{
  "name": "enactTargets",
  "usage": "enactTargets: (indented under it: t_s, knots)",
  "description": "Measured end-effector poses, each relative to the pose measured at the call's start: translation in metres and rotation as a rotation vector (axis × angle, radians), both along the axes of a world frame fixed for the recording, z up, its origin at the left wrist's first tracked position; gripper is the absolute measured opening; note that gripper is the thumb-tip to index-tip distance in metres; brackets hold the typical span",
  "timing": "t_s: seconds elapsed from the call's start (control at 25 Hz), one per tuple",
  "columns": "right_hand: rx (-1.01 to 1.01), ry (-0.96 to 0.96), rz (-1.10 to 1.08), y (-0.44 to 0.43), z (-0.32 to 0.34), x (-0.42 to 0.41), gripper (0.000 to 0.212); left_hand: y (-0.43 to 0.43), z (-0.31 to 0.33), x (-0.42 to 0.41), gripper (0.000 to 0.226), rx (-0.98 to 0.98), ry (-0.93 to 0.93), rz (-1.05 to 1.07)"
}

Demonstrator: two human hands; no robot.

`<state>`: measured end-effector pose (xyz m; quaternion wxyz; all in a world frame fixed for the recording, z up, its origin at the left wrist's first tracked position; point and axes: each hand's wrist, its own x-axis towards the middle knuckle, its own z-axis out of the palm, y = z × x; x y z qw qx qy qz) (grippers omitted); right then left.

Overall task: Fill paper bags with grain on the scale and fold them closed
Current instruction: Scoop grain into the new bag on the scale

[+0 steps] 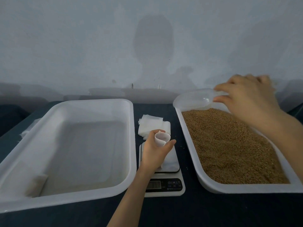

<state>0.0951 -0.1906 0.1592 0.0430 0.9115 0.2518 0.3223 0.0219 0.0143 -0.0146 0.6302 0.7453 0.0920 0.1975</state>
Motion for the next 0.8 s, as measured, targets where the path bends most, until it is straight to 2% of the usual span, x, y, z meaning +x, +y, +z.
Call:
enactTargets:
  t_s: [0.16,0.2,0.28,0.4,0.8]
  knots:
    - [0.256,0.509,-0.203,-0.029,-0.064,0.019,0.03,0.0,0.0,-0.001,0.038,-0.004,-0.001,0.002]
    - [0.268,0.577,-0.234,-0.034,-0.079,0.02,0.026,0.0,0.0,-0.001,0.039,-0.006,0.002,0.003]
    - [0.215,0.594,-0.269,-0.042,-0.102,0.021,0.024,0.001,0.0,0.0,0.041,0.003,0.011,0.004]
    - [0.117,0.492,-0.291,-0.048,-0.12,0.023,0.024,0.002,0.001,-0.001,0.041,0.017,0.025,0.005]
    - [0.112,0.549,-0.29,-0.042,-0.133,0.024,0.024,0.005,-0.001,-0.002,0.045,0.061,0.061,0.015]
